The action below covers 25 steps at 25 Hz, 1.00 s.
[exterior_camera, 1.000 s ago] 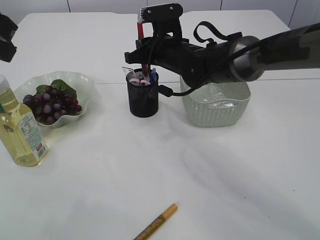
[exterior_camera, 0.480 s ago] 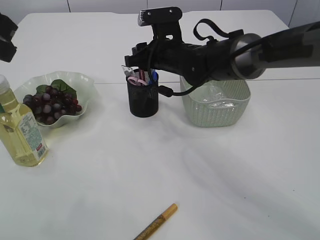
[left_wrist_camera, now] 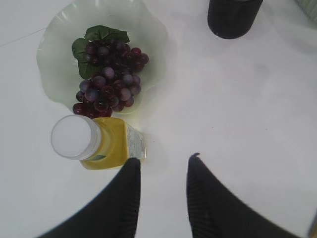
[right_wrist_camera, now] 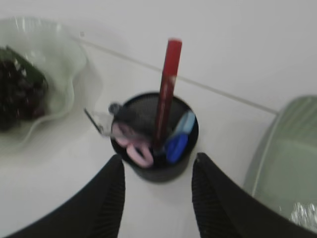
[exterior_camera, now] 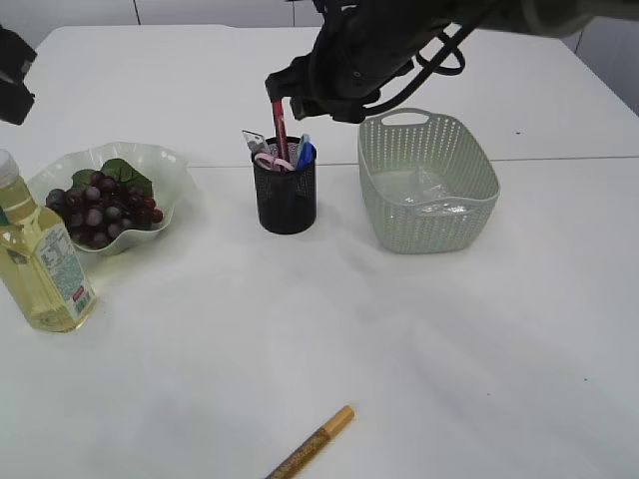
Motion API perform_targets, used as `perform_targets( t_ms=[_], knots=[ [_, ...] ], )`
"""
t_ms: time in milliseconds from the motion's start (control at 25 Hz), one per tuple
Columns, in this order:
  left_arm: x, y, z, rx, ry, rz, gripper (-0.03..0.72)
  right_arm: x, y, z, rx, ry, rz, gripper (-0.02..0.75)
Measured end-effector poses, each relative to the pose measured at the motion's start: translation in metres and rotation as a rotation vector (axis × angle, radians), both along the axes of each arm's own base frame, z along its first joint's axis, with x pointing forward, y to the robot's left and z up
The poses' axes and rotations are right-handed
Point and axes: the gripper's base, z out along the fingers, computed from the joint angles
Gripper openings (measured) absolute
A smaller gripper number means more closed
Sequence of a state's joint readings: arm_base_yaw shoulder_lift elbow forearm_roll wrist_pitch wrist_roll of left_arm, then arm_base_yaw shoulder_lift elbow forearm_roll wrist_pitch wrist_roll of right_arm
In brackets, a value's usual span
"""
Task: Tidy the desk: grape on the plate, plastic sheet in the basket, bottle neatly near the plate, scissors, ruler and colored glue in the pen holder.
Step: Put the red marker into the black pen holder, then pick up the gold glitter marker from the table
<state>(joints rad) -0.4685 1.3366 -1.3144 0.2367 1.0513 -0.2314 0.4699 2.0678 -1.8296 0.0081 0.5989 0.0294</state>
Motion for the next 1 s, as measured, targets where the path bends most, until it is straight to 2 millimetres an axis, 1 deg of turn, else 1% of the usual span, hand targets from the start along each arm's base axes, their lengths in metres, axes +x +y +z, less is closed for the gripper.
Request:
perform_targets(
  t_ms=[160, 280, 320, 400, 520, 600, 720, 840, 920, 1000],
  knots=[
    [-0.003, -0.006, 0.0, -0.007, 0.003, -0.022, 0.239, -0.019, -0.01, 0.015, -0.111, 0.219, 0.003, 0.334],
    [-0.009, -0.019, 0.0, -0.012, 0.004, -0.074, 0.24, -0.032, -0.016, 0.027, -0.176, 0.352, 0.005, 0.334],
    [-0.011, -0.024, 0.0, -0.018, 0.003, -0.095, 0.241, -0.035, -0.017, 0.031, -0.184, 0.367, 0.005, 0.334],
    [-0.016, -0.035, 0.0, -0.039, -0.001, -0.137, 0.241, -0.036, -0.018, 0.037, -0.185, 0.368, 0.006, 0.334],
    [-0.022, -0.045, 0.0, -0.073, 0.017, -0.172, 0.241, -0.038, -0.019, 0.041, -0.188, 0.368, 0.007, 0.333],
    [-0.023, -0.05, -0.003, -0.096, 0.041, -0.181, 0.241, -0.039, -0.02, 0.044, -0.197, 0.362, 0.009, 0.333],
    [-0.022, -0.057, -0.009, -0.1, 0.07, -0.191, 0.241, -0.043, -0.024, 0.053, -0.204, 0.338, 0.012, 0.333],
    [-0.022, -0.065, -0.015, -0.092, 0.095, -0.214, 0.245, -0.049, -0.032, 0.06, -0.23, 0.318, 0.0, 0.334],
    [-0.024, -0.072, -0.02, -0.078, 0.12, -0.232, 0.253, -0.052, -0.04, 0.061, -0.241, 0.326, -0.014, 0.334],
    [-0.027, -0.079, -0.026, -0.06, 0.154, -0.25, 0.262, -0.055, -0.051, 0.056, -0.256, 0.348, -0.034, 0.334]
  ],
)
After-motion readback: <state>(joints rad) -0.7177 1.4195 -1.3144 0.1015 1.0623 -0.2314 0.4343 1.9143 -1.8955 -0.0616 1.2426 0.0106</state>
